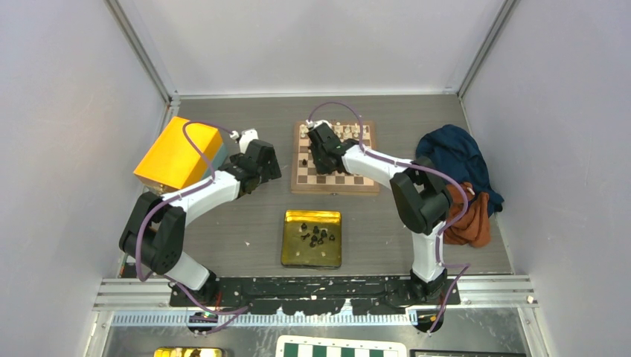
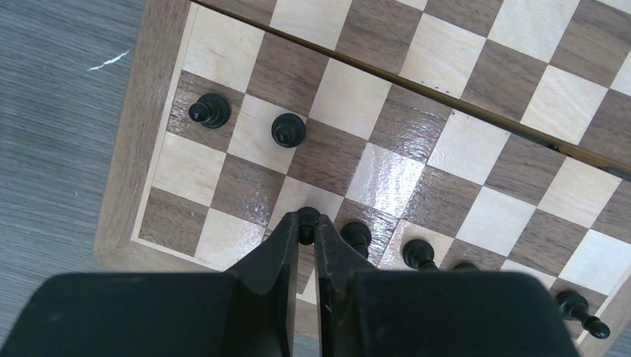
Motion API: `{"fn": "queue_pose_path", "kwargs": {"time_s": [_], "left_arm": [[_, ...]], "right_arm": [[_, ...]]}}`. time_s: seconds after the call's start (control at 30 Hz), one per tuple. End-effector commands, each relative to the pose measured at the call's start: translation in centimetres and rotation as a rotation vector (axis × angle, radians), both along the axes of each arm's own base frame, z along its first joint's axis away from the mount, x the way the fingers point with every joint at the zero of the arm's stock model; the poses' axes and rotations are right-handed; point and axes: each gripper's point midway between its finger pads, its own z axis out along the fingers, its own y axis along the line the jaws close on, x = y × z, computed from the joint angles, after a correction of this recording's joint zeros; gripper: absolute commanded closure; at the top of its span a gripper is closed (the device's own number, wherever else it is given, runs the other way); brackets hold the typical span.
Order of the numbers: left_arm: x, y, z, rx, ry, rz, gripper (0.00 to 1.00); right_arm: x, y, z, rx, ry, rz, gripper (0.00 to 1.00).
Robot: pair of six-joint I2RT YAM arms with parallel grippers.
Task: Set up the chess pieces on the board
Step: Pick up the chess piece from the chessboard, then place the chess piece on the chessboard.
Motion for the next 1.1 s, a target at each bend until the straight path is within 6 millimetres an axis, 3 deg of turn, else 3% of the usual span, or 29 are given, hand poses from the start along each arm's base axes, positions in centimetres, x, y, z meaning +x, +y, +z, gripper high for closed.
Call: {"fn": "queue_pose_path", "kwargs": {"time_s": [0.0,1.07], "left_arm": [[0.99,-0.21,2.67,-0.027,-0.085,0.018,0.18],[1.14,-0.33,2.10,-0.026,-0.078,0.019,0.18]], "right_arm": [[0.56,1.00,3.03,0.067,-0.070,0.000,0.98],[0.72,1.33,2.35,0.067,-0.058,0.004,0.95]]}}
